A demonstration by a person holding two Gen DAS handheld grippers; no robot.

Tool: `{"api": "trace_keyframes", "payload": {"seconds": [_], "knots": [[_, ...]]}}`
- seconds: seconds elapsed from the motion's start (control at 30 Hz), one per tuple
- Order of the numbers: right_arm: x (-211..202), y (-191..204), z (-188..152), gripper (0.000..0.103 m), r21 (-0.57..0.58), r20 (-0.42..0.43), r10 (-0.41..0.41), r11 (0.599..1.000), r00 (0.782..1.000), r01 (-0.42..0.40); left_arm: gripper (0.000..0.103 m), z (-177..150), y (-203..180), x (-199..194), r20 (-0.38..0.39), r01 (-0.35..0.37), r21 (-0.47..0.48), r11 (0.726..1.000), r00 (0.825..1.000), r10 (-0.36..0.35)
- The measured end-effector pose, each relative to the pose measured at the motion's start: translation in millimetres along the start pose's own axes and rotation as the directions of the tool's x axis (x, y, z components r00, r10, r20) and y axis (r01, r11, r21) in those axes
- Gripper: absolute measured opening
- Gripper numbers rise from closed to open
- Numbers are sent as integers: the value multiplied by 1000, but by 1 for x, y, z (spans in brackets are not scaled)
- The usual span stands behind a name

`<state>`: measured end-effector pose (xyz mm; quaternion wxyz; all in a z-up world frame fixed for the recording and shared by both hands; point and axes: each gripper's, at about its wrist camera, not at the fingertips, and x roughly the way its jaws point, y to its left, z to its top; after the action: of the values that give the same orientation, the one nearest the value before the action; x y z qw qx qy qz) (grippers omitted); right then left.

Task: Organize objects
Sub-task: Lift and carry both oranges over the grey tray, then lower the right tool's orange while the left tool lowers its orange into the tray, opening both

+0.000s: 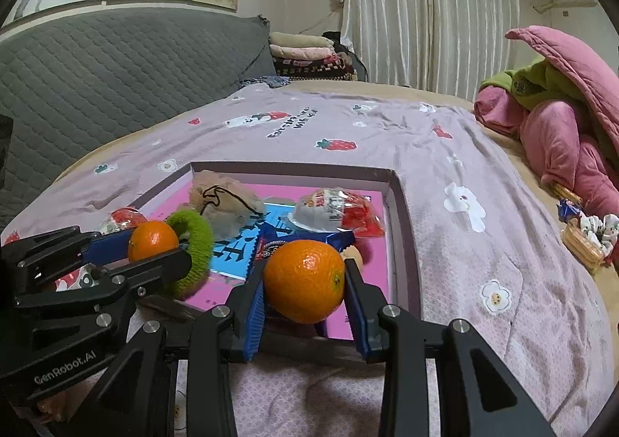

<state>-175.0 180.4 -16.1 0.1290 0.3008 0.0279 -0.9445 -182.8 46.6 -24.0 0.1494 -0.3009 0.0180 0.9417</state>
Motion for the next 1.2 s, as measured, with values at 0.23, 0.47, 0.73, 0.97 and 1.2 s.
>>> {"api": "trace_keyframes", "payload": {"seconds": [0.23, 0.47, 0.73, 0.97, 1.2], "knots": [[-2, -10, -2, 37, 25, -2, -12, 1000, 1000, 13, 38, 2, -11, 3, 3, 25, 20, 999, 1000, -25], [-2, -21, -5, 37, 58, -17, -21, 998, 1000, 22, 38, 1, -17, 11, -10, 37, 28, 999, 999, -37], [5, -22, -7, 37, 63, -51, -18, 998, 999, 21, 38, 1, -16, 20, -34, 47, 16, 999, 998, -46], [3, -25, -8, 37, 79, -55, -19, 997, 998, 23, 38, -1, -14, 24, -49, 49, 10, 999, 998, -49], [4, -26, -7, 38, 82, -62, -22, 996, 998, 27, 38, -3, -13, 26, -56, 53, 5, 999, 997, -52]]}}
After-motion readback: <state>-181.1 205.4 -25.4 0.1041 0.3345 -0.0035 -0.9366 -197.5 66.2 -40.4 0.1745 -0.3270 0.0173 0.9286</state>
